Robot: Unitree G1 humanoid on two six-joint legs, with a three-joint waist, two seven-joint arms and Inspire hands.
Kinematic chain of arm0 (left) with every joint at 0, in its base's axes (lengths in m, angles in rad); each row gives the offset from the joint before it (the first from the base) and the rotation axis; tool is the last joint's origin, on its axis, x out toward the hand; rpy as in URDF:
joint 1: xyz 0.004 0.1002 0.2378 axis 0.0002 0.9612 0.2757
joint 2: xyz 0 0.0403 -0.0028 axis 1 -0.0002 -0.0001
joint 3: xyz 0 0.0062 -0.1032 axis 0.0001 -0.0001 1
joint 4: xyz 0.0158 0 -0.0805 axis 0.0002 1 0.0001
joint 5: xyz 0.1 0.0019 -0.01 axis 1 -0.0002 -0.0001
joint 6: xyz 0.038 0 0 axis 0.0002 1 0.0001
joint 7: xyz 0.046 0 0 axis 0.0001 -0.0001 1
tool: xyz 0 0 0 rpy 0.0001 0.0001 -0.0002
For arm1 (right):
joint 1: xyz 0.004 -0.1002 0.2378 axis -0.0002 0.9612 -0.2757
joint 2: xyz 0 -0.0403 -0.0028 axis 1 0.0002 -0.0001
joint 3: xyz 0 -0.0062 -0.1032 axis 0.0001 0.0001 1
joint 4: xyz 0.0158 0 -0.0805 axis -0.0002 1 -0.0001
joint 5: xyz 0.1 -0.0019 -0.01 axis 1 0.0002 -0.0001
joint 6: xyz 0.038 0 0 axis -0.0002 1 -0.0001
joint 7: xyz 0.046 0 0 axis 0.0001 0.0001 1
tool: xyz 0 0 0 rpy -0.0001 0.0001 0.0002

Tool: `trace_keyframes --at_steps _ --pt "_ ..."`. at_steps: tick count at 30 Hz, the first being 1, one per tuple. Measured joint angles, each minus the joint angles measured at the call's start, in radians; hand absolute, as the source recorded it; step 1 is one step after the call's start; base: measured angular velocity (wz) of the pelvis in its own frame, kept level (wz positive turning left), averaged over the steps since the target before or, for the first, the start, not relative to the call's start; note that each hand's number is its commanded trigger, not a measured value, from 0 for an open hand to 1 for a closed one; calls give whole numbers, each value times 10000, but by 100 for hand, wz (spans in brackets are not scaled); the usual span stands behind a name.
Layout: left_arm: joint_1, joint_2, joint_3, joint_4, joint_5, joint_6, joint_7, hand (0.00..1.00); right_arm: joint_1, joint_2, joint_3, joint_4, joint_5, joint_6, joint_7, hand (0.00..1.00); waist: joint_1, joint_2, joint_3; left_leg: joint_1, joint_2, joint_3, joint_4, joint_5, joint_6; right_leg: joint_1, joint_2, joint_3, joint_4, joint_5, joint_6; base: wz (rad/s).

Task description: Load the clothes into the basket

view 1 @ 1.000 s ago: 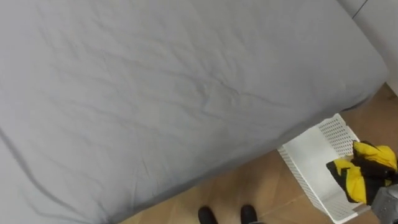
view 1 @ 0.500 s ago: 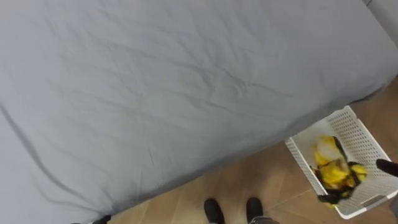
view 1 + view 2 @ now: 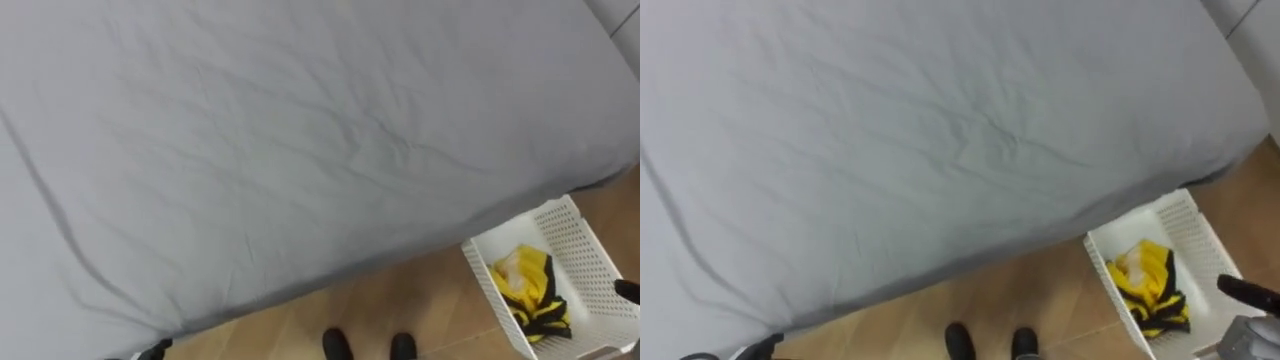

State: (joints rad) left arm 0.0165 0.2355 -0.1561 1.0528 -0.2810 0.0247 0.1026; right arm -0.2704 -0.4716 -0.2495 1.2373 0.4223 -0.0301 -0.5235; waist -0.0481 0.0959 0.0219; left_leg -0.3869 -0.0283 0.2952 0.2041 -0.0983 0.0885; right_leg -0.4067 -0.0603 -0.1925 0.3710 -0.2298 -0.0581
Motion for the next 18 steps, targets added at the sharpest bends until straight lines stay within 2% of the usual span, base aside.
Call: trace_keyframes --at_steps 1,3,4,6,7,10,11,12,16,17,18 --pt "24 0 3 -5 9 -1 -2 0 73 9 -1 1 12 1 1 0 -22 -39 -11 77 1 -4 -4 1 0 151 3 -83 -106 1 1 37" --pt "265 5 260 -103 25 -16 -3 0 411 73 -6 4 7 2 10 0 -30 -231 -125 390 1 -45 -21 0 0 720 29 -349 -440 10 18 38" --pt "353 6 348 -134 53 -15 -3 0 498 89 -7 -10 0 1 15 0 -39 -257 -137 500 -2 -85 -24 0 0 914 46 -418 -545 23 33 40" --pt "709 91 393 -367 105 -26 -9 0 1211 180 57 -424 144 -20 37 0 -15 -384 -214 910 -64 -350 -31 -7 -7 1662 78 -678 -984 34 56 44" --pt "787 123 393 -408 104 -27 -9 0 1399 226 133 -528 154 -26 51 0 -25 -411 -221 1012 -86 -459 -32 -7 -8 1840 77 -767 -1068 33 58 46" --pt "990 107 421 -418 140 -26 -3 0 2153 745 412 -907 2 -26 354 0 -32 -565 -217 1634 -187 -721 -97 -11 -13 2815 85 -1185 -1532 1 102 46" --pt "1109 68 421 -483 205 -41 -2 0 2432 1064 467 -1172 -34 -12 522 0 -35 -675 -195 1842 -225 -832 -173 -16 -22 3115 85 -1334 -1654 -19 111 37" --pt "1222 12 421 -552 335 -60 7 0 2715 1332 635 -1303 39 -18 725 0 -53 -692 -209 2066 -247 -840 -264 -19 -28 3379 93 -1460 -1765 -28 114 35" --pt "1305 -242 428 -576 749 -145 57 0 3156 1841 1251 -1262 97 -21 1348 0 -55 -830 -200 2567 -369 -989 -384 -19 -28 4061 80 -1714 -2003 -105 156 34" --pt "1316 -287 427 -576 934 -227 58 0 3247 2023 1428 -1127 88 -15 1563 0 -46 -930 -184 2726 -406 -1097 -384 -20 -29 4295 81 -1709 -2077 -111 155 30" --pt "1325 -299 428 -525 1000 -296 58 0 3322 2244 1522 -1035 49 -9 1807 0 -51 -1037 -212 2811 -425 -1103 -381 -23 -33 4466 102 -1731 -2195 -117 151 26"
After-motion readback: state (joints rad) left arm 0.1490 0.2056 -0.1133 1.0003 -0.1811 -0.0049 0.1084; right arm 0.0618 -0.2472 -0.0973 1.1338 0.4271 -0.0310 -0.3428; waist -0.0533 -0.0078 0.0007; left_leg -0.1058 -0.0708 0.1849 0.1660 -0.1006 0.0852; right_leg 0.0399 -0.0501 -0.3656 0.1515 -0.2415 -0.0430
